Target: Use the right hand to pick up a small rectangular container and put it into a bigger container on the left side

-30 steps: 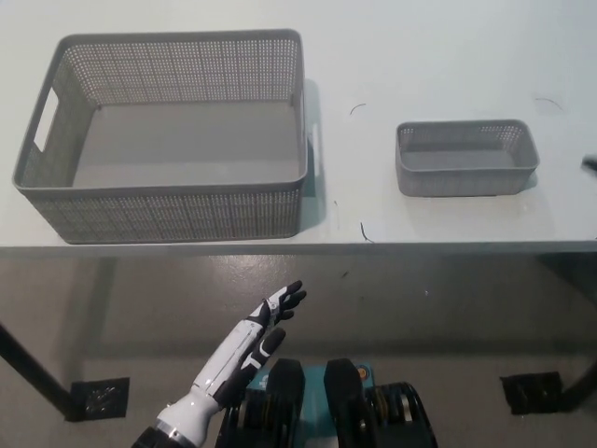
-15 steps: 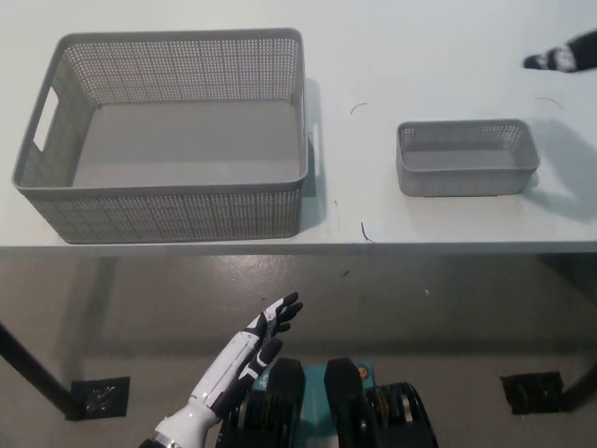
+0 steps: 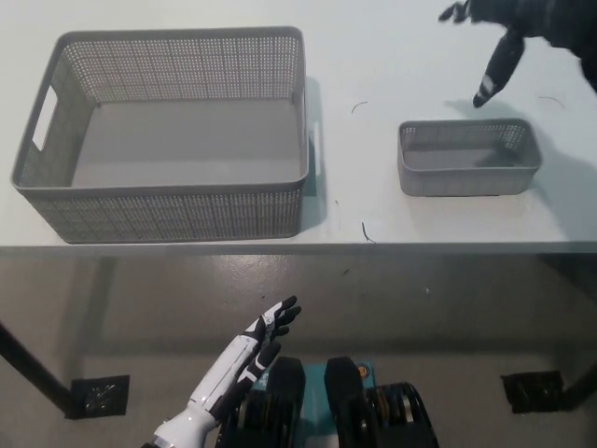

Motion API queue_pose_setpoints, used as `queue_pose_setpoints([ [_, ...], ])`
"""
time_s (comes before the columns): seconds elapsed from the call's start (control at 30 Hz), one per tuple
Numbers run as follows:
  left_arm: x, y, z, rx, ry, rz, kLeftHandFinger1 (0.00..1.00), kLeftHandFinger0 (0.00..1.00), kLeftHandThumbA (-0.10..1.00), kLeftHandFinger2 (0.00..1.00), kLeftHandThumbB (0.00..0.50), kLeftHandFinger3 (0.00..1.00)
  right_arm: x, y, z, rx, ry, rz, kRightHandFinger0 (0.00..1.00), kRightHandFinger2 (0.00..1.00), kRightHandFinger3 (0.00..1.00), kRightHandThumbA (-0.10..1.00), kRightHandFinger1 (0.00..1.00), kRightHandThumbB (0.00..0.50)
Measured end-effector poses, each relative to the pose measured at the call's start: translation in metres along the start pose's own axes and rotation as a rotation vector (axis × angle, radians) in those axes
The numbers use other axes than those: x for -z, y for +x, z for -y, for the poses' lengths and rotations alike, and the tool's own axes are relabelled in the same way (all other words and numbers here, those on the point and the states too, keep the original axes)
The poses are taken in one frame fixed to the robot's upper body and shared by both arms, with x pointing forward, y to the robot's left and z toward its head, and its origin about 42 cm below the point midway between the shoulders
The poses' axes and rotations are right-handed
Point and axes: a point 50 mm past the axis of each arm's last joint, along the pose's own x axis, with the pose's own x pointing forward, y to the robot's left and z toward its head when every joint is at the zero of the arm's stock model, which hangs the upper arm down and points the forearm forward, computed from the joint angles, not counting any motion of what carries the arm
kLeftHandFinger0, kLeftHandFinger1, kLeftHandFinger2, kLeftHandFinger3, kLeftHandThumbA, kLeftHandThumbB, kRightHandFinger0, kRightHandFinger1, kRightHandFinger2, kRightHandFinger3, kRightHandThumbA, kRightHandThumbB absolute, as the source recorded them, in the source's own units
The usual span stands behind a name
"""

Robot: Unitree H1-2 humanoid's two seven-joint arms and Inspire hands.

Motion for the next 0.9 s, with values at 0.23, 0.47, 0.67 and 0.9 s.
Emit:
queue_pose_setpoints([
  [0.23,0.0,-0.001,-0.003,-0.011,0.0,0.0,1.0,1.0,1.0,1.0,0.36,1.0,-0.025,0.015,0.007,-0.135,-0.078,-0.115,1.0,1.0,1.0,1.0,1.0,0.46],
  [0.47,0.002,-0.006,-0.001,-0.015,-0.005,-0.008,1.0,1.0,1.0,1.0,0.362,1.0,-0.047,0.021,0.007,-0.18,-0.145,-0.124,1.0,1.0,1.0,1.0,1.0,0.407],
  [0.67,0.001,-0.006,-0.002,-0.017,-0.005,-0.004,1.0,1.0,1.0,1.0,0.35,1.0,-0.051,0.029,-0.007,-0.216,-0.136,-0.146,1.0,1.0,1.0,1.0,1.0,0.432],
  [0.9,0.001,-0.006,-0.002,-0.02,-0.005,0.003,1.0,1.0,1.0,1.0,0.354,1.0,-0.04,0.039,-0.027,-0.222,-0.128,-0.165,1.0,1.0,1.0,1.0,1.0,0.389],
])
